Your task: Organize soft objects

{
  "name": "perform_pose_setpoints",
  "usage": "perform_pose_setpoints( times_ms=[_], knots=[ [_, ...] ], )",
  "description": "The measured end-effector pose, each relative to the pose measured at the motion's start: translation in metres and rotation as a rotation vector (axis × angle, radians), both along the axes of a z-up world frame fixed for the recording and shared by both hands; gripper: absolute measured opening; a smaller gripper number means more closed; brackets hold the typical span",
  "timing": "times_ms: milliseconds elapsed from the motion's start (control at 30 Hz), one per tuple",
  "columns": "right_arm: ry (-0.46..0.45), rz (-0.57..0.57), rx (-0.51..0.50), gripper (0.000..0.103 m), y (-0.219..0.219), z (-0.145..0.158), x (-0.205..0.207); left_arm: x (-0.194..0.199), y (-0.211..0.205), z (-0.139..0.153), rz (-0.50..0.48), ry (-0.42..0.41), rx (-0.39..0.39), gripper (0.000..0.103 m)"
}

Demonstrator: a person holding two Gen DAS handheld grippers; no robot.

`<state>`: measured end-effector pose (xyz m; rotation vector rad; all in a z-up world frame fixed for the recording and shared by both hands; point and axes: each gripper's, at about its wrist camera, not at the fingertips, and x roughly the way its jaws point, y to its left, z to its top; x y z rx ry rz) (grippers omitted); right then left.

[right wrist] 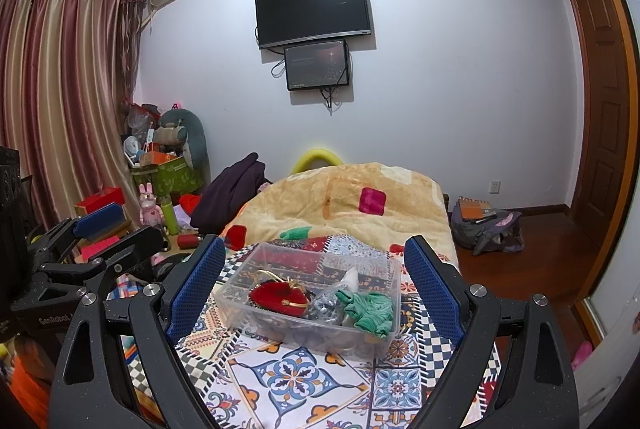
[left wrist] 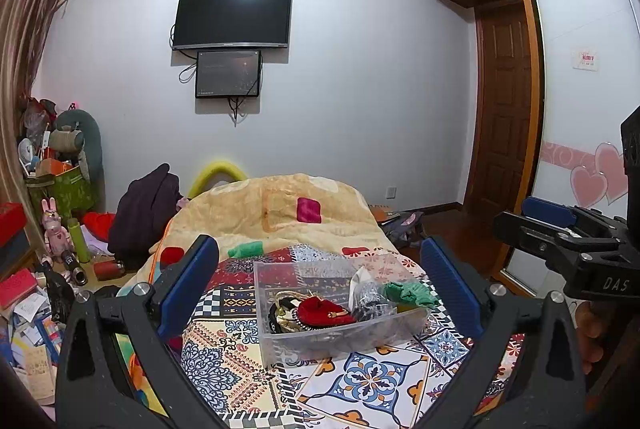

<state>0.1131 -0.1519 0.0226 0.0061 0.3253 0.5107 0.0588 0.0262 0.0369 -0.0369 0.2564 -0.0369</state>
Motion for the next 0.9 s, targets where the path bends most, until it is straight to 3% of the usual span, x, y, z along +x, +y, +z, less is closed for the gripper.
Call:
perform_pose_setpoints(
  times_ms=[733, 900],
  knots=[
    [0.004, -0.005, -0.007, 0.09, 0.0007, 0.001, -0.0002, -0.0043, -0.0003, 0.005, -0.013, -0.007, -0.019, 0.103],
    [0.006, -0.01, -0.007, 0.096, 0.0001, 0.002, -0.0014, -0.0052, -0.0025, 0.0056, -0.017, -0.005, -0.019, 0.103]
  ],
)
